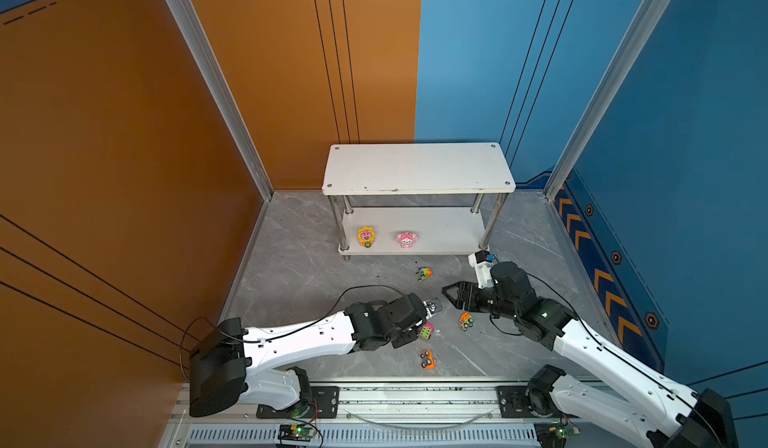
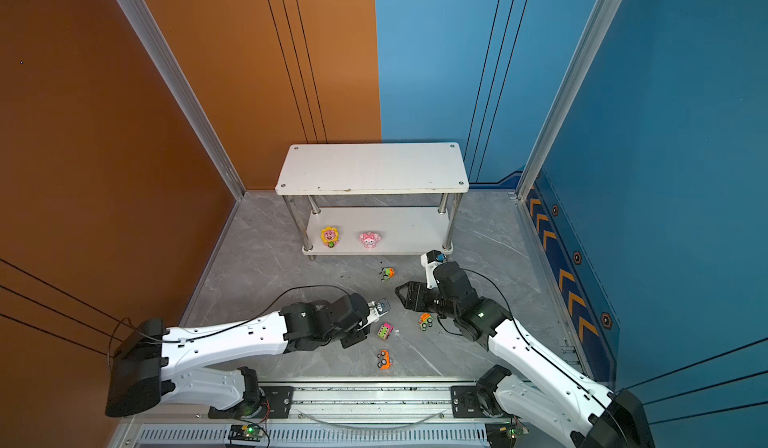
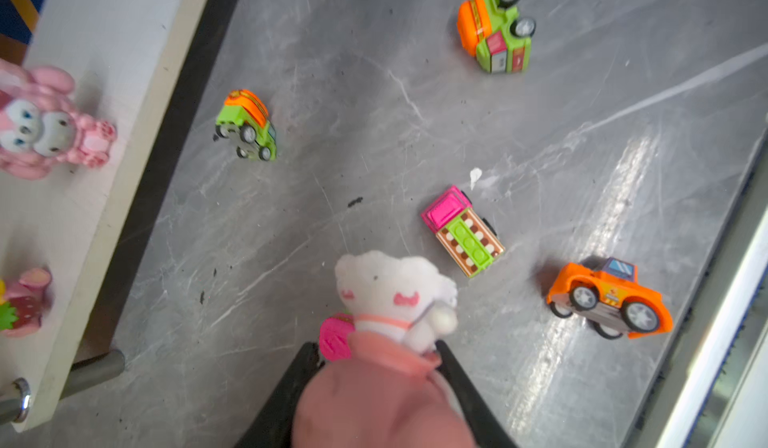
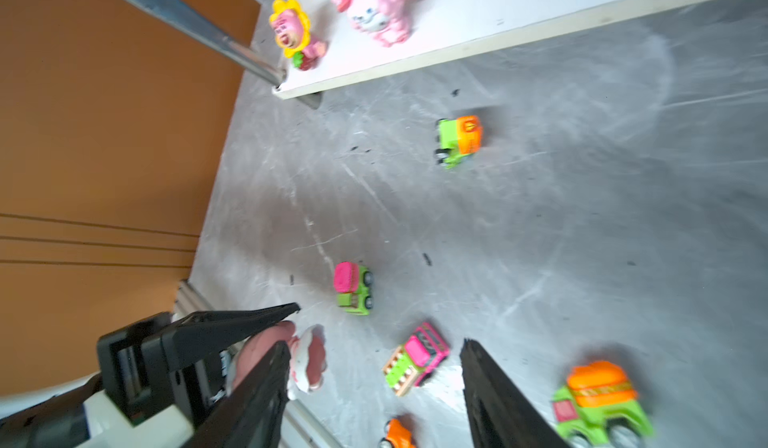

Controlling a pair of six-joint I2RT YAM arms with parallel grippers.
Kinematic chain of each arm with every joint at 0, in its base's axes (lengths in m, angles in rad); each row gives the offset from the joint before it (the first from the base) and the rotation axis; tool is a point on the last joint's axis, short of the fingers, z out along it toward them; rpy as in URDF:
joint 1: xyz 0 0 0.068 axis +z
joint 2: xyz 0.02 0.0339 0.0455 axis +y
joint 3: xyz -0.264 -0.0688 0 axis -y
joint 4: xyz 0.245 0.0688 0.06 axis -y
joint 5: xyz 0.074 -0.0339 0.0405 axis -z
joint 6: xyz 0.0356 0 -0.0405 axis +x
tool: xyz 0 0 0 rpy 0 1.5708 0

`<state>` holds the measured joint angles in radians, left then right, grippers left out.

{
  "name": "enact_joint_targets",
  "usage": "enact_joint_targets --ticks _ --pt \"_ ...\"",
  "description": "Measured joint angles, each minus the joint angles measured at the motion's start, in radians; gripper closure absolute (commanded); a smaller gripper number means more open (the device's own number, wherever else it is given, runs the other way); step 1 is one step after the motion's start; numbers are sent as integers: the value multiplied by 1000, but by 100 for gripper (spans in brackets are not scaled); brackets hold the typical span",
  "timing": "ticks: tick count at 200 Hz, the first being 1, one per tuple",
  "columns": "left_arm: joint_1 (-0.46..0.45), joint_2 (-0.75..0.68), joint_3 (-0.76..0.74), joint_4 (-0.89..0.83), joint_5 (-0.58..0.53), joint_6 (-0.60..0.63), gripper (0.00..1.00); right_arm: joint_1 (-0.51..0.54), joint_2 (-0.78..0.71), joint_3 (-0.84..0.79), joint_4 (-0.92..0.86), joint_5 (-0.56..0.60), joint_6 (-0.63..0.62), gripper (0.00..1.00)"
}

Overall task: Place and organize the plastic toys onto the shelf
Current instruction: 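Open the right gripper and withdraw it while the left gripper keeps the figure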

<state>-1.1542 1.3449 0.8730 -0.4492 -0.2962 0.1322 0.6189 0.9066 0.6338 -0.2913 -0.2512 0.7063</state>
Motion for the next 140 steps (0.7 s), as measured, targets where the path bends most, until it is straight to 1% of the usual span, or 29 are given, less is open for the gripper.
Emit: enact_joint_targets --ticks 18,30,80,94,115,140 --pt "-8 38 45 -97 6 -20 94 -26 -51 -33 -36 22 -5 34" --pt "-11 47 69 -155 16 -29 94 -40 -79 -54 -51 27 -4 34" --pt "-11 131 189 -407 63 -55 98 -80 -129 -100 -69 28 -4 34" --pt "-11 148 200 -465 73 -63 99 -86 -140 -109 -69 28 -4 34" --pt "-11 161 201 -532 104 -71 96 -96 -150 -126 -68 26 -4 34" --pt "-8 190 217 -584 133 -72 96 -108 -150 -140 -68 19 -4 34"
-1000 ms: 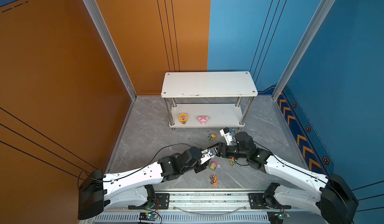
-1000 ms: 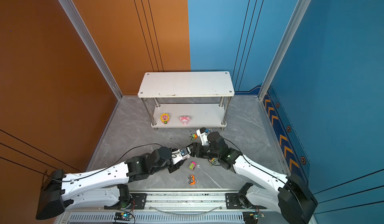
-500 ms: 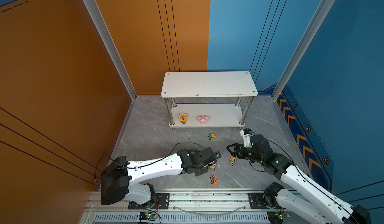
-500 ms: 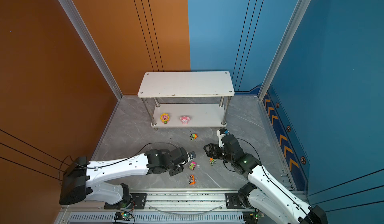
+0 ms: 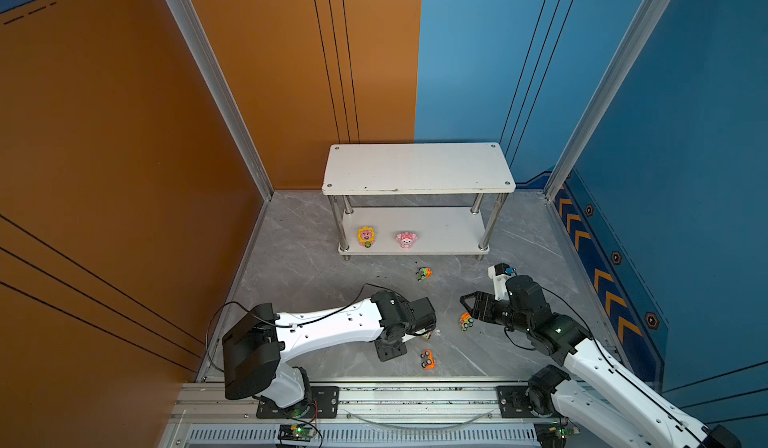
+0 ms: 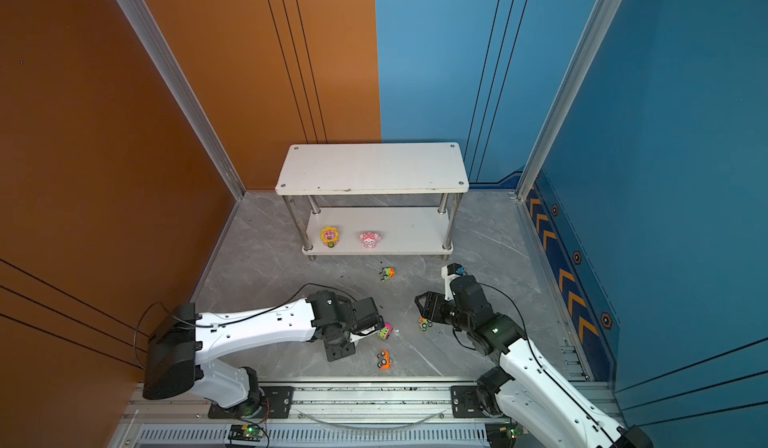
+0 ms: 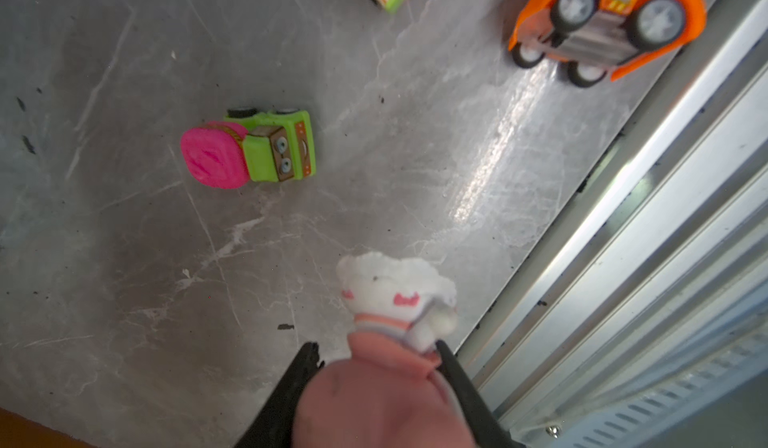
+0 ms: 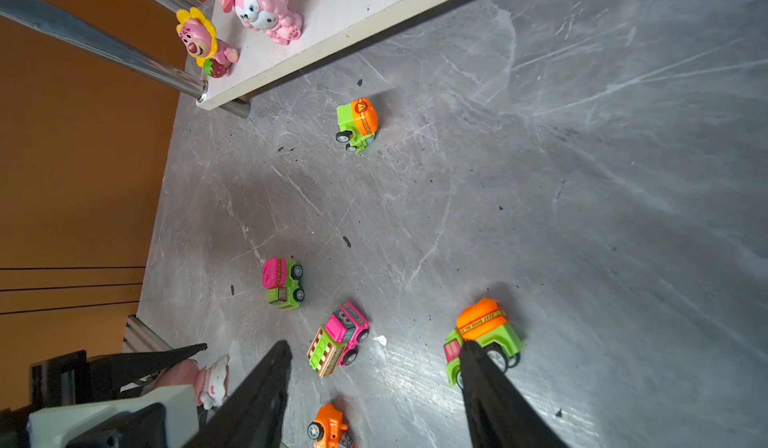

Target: Place and organize the plastic toys onto the shelf

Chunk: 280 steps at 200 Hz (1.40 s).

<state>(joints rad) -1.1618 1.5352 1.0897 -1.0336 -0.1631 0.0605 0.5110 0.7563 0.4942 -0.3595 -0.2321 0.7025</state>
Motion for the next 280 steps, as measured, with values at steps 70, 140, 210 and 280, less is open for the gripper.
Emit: enact_joint_targets --ticks 70,140,210,280 --pt "-29 244 68 -26 62 6 86 -28 -19 -21 0 -13 0 34" --pt "-30 319 137 -35 63 28 57 -50 -35 -21 1 -30 1 34" --pt "-30 336 169 -40 34 37 31 -70 -61 -30 0 -37 1 33" --pt "-19 157 178 -24 -17 4 24 -74 -80 -34 0 -53 1 31"
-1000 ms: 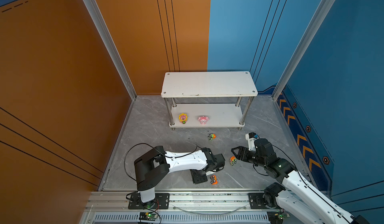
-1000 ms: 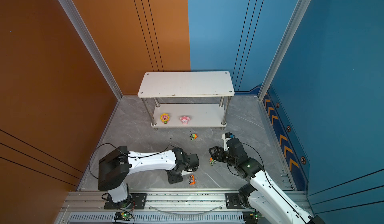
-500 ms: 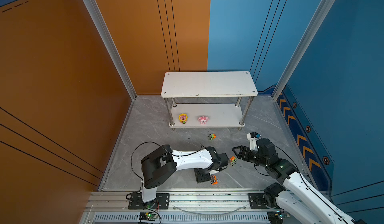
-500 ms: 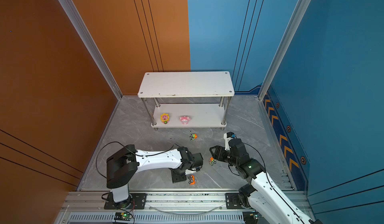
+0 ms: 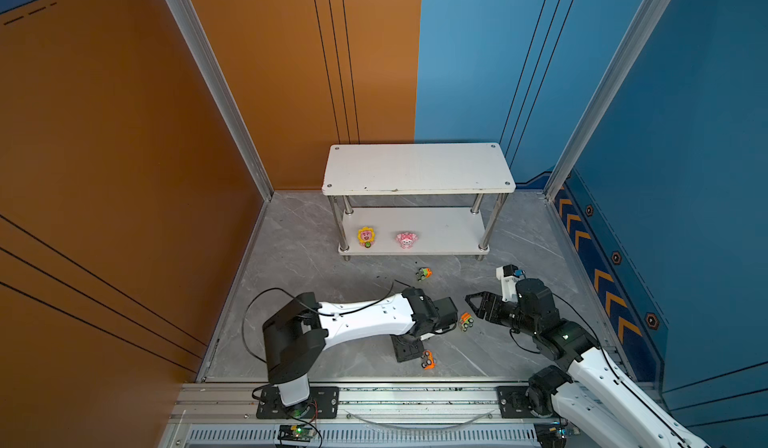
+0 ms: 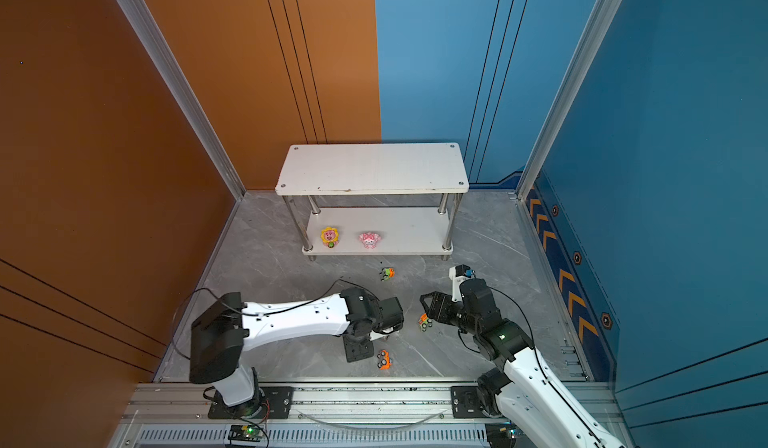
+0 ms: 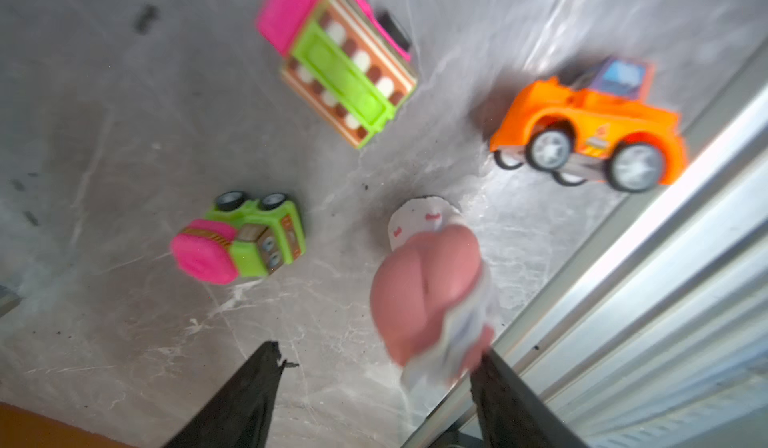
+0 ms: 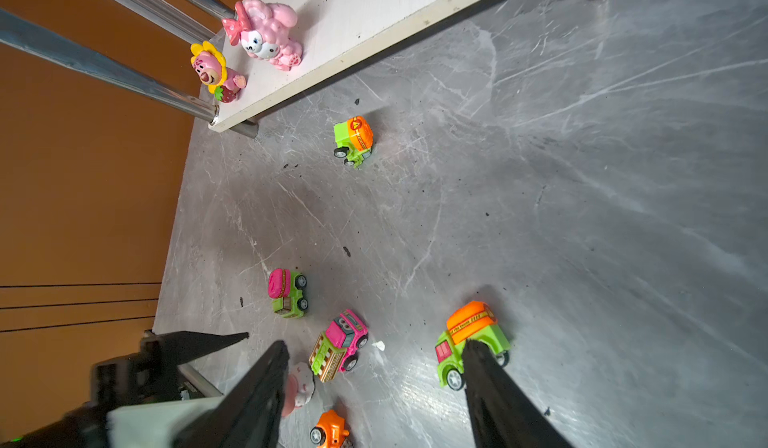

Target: Place and organize the plastic toys onto the shelf

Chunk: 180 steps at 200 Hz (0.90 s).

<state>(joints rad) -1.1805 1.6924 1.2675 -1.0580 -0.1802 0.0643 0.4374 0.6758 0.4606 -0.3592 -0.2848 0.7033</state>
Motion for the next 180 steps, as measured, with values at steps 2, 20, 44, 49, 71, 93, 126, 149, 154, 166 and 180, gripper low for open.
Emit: enact_joint_targets --ticks 2,20,44,49,71,93,126,149,154,166,180 --pt "2 -15 0 2 1 -2 24 0 0 0 0 0 0 31" --pt "19 -145 -10 30 4 -15 22 3 0 0 0 -3 0 29" --pt "75 -331 -68 81 14 -43 20 55 11 2 0 2 -16 27" --pt "92 -369 -85 90 17 -50 20 80 17 4 0 2 -25 26" --pt "189 -530 -178 153 34 -85 18 238 64 38 -4 55 -91 24" --pt "301 -706 -308 261 65 -135 15 414 153 104 -8 118 -187 23" --pt "404 -874 -415 385 105 -205 15 571 356 208 -9 195 -344 22" --pt "429 -902 -430 443 130 -246 15 638 479 261 -8 236 -440 19" --pt "431 -901 -434 454 135 -255 15 649 499 268 -8 239 -459 16" --pt "435 -900 -450 482 145 -275 15 667 539 278 -6 244 -496 15" --pt "438 -897 -476 510 165 -296 15 678 578 281 1 245 -533 15"
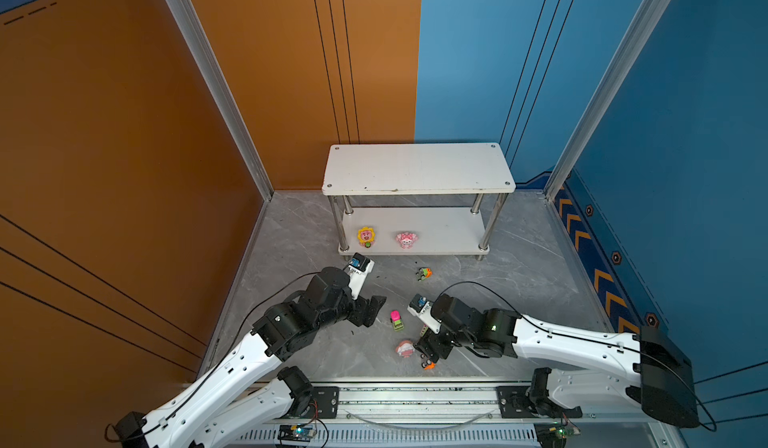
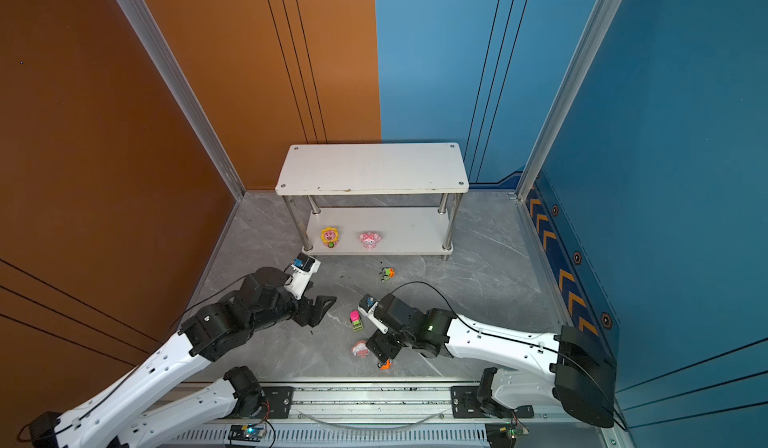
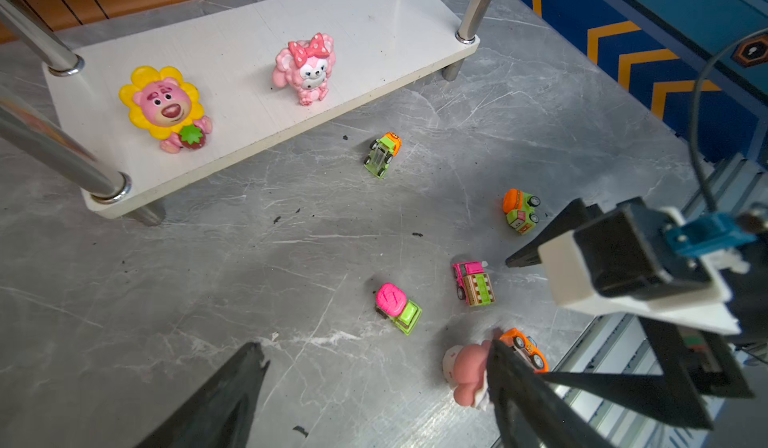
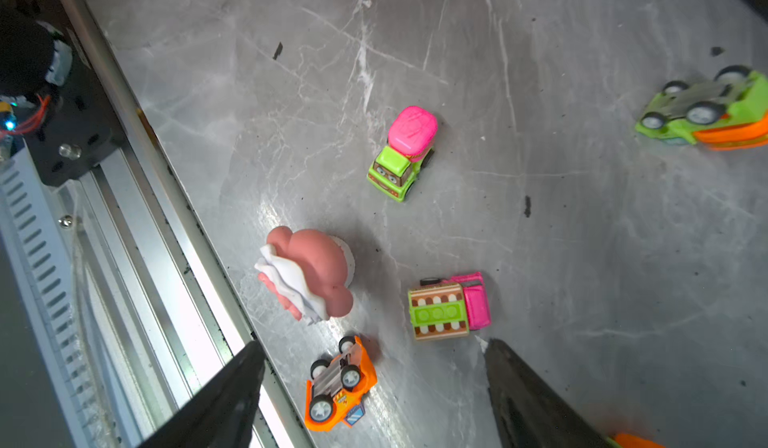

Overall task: Place and organize the plastic toys onto the shelf
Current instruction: 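Grasp the figure on the table with the right gripper while the left arm retracts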

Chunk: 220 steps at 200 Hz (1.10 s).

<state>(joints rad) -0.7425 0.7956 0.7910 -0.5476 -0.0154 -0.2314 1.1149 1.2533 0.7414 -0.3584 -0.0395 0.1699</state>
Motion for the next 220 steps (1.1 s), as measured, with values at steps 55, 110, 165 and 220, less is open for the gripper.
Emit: enact_joint_targets --ticks 55,110,165,220 --pt "11 3 -52 80 77 -48 15 4 91 18 40 -43 -90 17" --pt "16 -18 -55 105 89 -55 15 8 187 109 48 -148 -153 23" --pt "24 -23 -57 115 89 -55 15 9 249 125 42 -220 -175 28" --pt "31 -23 -57 119 98 -58 15 9 287 133 18 -257 -185 43"
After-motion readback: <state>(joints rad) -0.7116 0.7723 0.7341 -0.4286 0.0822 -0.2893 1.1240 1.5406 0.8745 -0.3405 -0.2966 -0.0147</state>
